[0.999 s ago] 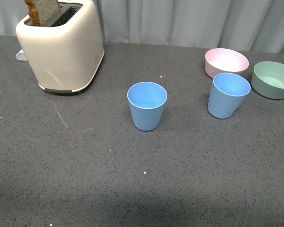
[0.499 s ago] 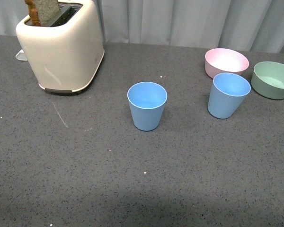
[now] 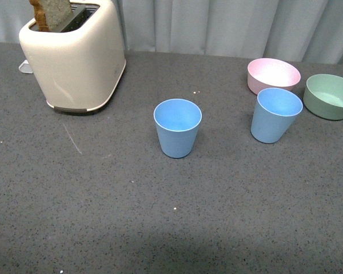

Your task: Stack blue cups with both arms

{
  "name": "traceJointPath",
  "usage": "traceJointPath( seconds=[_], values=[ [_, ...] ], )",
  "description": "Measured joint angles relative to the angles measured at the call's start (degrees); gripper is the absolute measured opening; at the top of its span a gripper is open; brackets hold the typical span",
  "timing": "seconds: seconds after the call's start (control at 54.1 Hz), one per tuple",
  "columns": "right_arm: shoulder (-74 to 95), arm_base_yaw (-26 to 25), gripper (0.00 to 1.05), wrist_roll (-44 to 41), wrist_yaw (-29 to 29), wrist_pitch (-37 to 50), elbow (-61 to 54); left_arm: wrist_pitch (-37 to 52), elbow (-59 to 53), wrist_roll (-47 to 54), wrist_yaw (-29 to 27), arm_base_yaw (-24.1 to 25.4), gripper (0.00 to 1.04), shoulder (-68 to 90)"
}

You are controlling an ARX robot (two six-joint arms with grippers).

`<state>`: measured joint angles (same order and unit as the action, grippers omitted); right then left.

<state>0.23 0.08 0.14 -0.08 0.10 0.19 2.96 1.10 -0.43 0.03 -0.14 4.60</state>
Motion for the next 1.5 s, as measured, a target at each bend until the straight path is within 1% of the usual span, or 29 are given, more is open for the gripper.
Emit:
traceJointPath(
  seconds=[0.037,0.222,0.24,0.277,0.314,0.351,0.37,0.407,0.425,0.444,0.499,0.518,0.536,0.61,0.647,0.721,0.758,0.814,0.906,1.054,1.313,1.498],
  values=[
    [0.0,0.0,0.95,0.0,0.0,0.0,0.0,-2.3,0.0,0.0,0.0,0.0,0.04,-2.6],
    [0.0,0.0,0.95,0.0,0.0,0.0,0.0,-2.8,0.0,0.0,0.0,0.0,0.04,-4.3],
    [0.0,0.0,0.95,0.0,0.0,0.0,0.0,-2.8,0.0,0.0,0.0,0.0,0.04,-4.3],
    [0.0,0.0,0.95,0.0,0.0,0.0,0.0,-2.8,0.0,0.0,0.0,0.0,0.09,-4.3],
    [0.0,0.0,0.95,0.0,0.0,0.0,0.0,-2.8,0.0,0.0,0.0,0.0,0.18,-4.3],
    [0.3,0.3,0.95,-2.5,1.1,-0.3,0.0,-2.8,0.0,0.0,0.0,0.0,0.27,-4.3],
    [0.6,0.3,0.95,-3.0,1.4,-0.3,0.1,-2.8,0.0,0.0,0.0,0.0,0.29,-4.3],
    [2.8,0.4,0.95,-7.6,2.1,0.5,0.1,-2.8,0.0,0.0,0.0,0.0,0.36,-4.3],
    [3.6,0.5,0.95,-8.1,2.1,0.8,0.1,-2.8,0.0,0.0,0.0,0.0,0.38,-4.3],
    [5.4,0.7,0.95,-10.5,2.0,1.4,0.3,-2.8,0.0,0.0,0.0,0.0,0.41,-4.3],
    [12.1,0.8,0.95,-13.5,1.4,5.1,0.9,-2.8,0.0,0.0,0.0,0.0,0.49,-4.3],
    [14.5,0.8,0.95,-13.8,1.2,6.6,1.1,-2.8,0.0,0.0,0.0,0.0,0.54,-4.3],
    [16.0,0.7,0.95,-13.9,1.0,7.6,1.4,-2.8,0.0,0.0,0.0,0.0,0.55,-4.3],
    [36.6,-0.7,0.95,-11.5,0.0,18.6,7.2,-2.8,0.0,0.0,0.0,0.0,0.75,-4.3],
    [45.0,-1.1,0.95,-9.4,-0.4,21.6,10.7,-2.8,0.0,0.0,0.0,0.0,0.84,-4.3],
    [57.5,-1.0,0.95,-6.4,-1.5,22.9,16.6,-2.8,0.0,0.0,0.0,0.0,0.97,-4.3],
    [62.4,-0.7,0.95,-4.8,-1.7,23.0,19.0,-2.8,0.0,0.0,0.0,0.0,1.00,-4.3],
    [74.9,0.3,0.95,-1.0,-2.4,20.9,26.7,-2.8,0.0,0.1,0.0,0.0,0.97,-4.3],
    [84.6,1.6,0.95,0.3,-3.0,17.5,34.6,-2.8,0.0,0.1,0.0,0.0,0.98,-4.3],
    [99.1,3.8,0.95,2.9,-1.9,8.0,49.1,-2.8,0.0,0.1,0.0,0.0,0.98,-4.3],
    [114.4,4.9,0.95,10.8,-1.3,-5.9,66.9,-2.8,0.0,0.1,0.0,0.0,0.98,-4.3],
    [120.7,5.1,0.94,13.3,-0.8,-11.6,73.4,-2.8,0.0,0.1,0.0,0.0,0.98,-4.3]
  ],
)
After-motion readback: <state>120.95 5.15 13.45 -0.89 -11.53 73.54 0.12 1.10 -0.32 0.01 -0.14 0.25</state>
